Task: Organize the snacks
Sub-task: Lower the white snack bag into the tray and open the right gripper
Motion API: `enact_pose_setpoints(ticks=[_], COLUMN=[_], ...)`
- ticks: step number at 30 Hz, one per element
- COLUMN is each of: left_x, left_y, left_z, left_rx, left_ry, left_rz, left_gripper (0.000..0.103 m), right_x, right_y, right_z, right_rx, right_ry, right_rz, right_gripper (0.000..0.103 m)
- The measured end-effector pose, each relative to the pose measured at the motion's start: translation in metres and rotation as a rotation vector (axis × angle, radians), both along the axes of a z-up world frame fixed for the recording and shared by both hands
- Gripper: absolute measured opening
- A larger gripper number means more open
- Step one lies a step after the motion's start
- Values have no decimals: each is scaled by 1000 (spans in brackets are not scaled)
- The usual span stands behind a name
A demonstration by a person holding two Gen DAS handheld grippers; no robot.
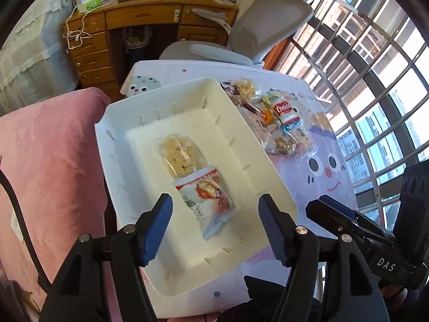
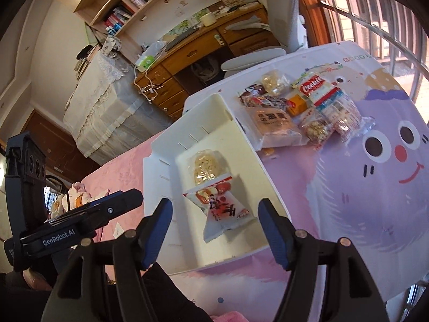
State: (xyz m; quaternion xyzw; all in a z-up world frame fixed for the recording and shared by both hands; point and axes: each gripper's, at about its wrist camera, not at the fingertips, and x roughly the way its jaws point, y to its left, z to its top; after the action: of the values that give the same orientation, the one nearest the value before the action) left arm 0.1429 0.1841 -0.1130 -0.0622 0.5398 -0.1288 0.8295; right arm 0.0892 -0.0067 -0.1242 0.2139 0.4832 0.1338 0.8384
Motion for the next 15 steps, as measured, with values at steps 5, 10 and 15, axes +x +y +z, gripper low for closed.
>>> enact_pose_setpoints(ticks=[5, 10, 15], left_x=[-2, -2, 5], left_y=[-17, -44, -72], left_z=[-4, -3, 11], left_rx=[14, 58, 104], left_ry=[24, 62, 64], left_rz=[-78, -204, -322], left_gripper=[67, 67, 72], right_x=[-16, -32, -44], right_y=[-13, -29, -49], right_z=[-5, -7, 1], right_rx=[-18, -45, -91], right_ry=[32, 73, 78], right_rz=[-64, -120, -168], right_gripper=[67, 67, 67])
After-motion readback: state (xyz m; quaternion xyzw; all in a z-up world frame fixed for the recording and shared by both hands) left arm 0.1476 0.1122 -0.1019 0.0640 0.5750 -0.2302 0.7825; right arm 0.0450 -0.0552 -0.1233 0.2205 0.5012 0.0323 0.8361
